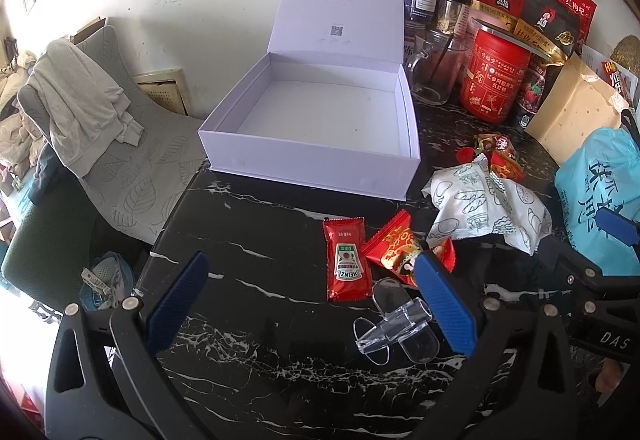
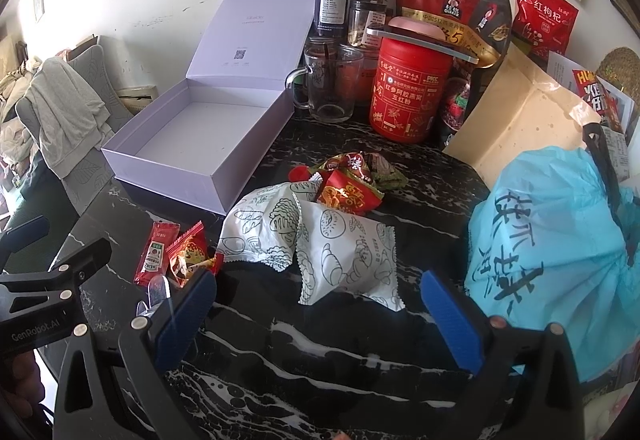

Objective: Organize objects
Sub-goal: 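Move both tools toward the clear plastic stand and red ketchup packet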

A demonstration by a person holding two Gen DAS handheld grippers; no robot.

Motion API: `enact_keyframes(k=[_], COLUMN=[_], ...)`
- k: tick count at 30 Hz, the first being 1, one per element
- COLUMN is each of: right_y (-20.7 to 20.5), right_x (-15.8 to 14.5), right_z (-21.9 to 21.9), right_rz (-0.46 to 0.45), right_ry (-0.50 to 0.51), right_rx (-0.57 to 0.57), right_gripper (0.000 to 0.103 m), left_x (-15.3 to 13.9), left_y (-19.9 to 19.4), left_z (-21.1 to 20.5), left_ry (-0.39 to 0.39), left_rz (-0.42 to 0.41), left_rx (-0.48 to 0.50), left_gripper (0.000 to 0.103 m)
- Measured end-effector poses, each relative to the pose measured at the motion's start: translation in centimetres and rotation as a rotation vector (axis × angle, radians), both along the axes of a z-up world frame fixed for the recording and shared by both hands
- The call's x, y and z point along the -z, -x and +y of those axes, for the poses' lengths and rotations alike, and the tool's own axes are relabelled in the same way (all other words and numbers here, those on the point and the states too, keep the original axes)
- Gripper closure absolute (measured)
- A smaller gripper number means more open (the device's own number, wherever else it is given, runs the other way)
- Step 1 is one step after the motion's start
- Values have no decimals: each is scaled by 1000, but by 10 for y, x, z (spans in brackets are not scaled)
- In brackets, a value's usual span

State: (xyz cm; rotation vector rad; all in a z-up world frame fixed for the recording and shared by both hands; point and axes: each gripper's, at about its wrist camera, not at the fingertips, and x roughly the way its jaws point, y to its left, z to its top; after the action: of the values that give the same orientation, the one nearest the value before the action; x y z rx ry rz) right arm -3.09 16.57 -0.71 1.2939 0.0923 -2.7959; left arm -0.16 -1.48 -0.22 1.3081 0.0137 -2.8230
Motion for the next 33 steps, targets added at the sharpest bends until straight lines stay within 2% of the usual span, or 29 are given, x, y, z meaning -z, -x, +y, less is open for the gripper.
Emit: enact_keyframes(k=[17, 26, 33], right_y=[-13, -32, -40], right_x=[3, 13, 26], right_z=[1, 2, -8], right_rz=[-1, -18, -55], right_ry=[3, 17, 57], right_rx=[1, -19, -78], right_gripper=[0, 0, 0], left_x=[3, 13, 28], left_y=[-15, -25, -31], left_z=[3, 3, -8], left_ry=[4, 18, 17], left_rz=[-12, -49, -91], left_rx=[4, 13, 15], left_gripper=[0, 0, 0])
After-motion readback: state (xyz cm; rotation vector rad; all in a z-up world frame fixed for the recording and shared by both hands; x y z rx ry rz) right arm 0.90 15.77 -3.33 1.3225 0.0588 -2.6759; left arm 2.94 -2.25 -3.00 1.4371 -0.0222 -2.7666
